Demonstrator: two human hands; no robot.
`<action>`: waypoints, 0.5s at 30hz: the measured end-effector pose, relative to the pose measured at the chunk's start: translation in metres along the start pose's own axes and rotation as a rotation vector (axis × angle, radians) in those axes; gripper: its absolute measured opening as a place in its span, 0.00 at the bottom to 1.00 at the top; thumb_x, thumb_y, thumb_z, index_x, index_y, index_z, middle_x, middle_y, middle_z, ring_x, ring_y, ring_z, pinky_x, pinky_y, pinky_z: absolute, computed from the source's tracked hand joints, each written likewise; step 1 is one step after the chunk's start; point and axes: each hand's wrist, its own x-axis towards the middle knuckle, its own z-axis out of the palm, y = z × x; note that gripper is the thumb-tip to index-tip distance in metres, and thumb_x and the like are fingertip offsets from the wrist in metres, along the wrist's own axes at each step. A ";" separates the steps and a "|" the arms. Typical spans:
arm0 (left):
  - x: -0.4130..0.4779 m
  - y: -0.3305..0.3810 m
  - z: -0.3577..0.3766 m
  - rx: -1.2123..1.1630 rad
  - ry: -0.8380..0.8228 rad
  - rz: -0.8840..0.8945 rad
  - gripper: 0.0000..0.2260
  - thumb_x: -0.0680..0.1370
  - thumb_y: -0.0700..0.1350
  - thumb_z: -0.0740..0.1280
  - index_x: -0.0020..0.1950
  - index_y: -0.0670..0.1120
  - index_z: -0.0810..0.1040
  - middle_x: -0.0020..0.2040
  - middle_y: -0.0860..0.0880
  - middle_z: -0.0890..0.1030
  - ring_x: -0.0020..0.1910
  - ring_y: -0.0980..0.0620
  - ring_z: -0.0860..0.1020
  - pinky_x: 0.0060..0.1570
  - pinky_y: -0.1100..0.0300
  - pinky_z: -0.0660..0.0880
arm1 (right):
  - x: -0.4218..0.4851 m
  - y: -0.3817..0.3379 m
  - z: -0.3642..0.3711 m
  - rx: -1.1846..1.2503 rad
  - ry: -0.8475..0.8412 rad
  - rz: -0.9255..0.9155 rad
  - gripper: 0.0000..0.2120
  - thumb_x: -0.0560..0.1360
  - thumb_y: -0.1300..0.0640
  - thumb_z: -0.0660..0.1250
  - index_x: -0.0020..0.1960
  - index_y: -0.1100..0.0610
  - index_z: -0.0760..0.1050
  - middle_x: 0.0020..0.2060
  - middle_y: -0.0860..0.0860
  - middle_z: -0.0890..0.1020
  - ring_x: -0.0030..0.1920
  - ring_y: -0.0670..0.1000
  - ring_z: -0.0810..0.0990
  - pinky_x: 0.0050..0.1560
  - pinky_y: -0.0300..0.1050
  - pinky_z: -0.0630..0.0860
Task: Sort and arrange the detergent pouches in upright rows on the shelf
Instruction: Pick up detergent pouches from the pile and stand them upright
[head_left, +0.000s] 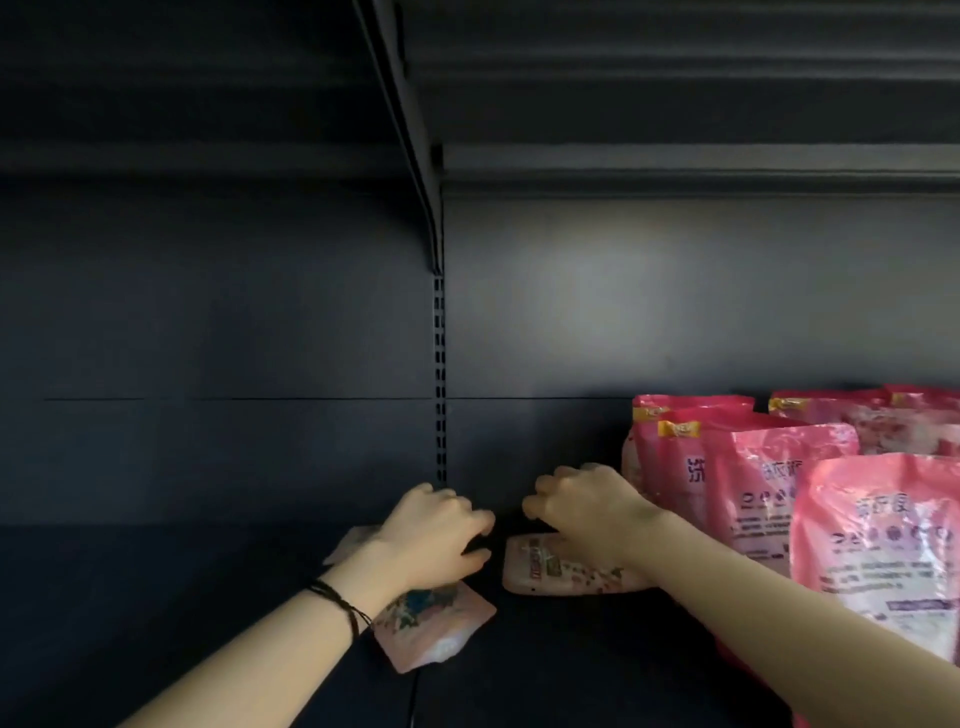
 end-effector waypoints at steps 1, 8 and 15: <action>0.006 -0.005 0.007 -0.020 -0.001 0.002 0.17 0.79 0.58 0.58 0.62 0.51 0.74 0.52 0.48 0.81 0.54 0.46 0.77 0.50 0.53 0.70 | 0.009 0.001 0.004 -0.017 -0.023 0.007 0.21 0.78 0.46 0.61 0.68 0.53 0.68 0.61 0.54 0.74 0.60 0.57 0.74 0.53 0.51 0.71; 0.035 -0.017 0.044 -0.206 -0.013 -0.075 0.17 0.78 0.61 0.57 0.62 0.54 0.74 0.55 0.50 0.80 0.57 0.48 0.76 0.54 0.53 0.68 | 0.048 0.014 0.035 0.254 -0.345 0.109 0.20 0.79 0.45 0.60 0.67 0.52 0.69 0.59 0.53 0.76 0.58 0.55 0.76 0.52 0.50 0.74; 0.040 -0.019 0.058 -0.572 -0.051 -0.245 0.13 0.79 0.58 0.60 0.57 0.54 0.76 0.51 0.54 0.81 0.48 0.53 0.79 0.49 0.55 0.76 | 0.068 0.009 0.073 0.677 -0.483 0.313 0.19 0.81 0.54 0.58 0.71 0.55 0.67 0.63 0.55 0.74 0.56 0.53 0.78 0.51 0.44 0.76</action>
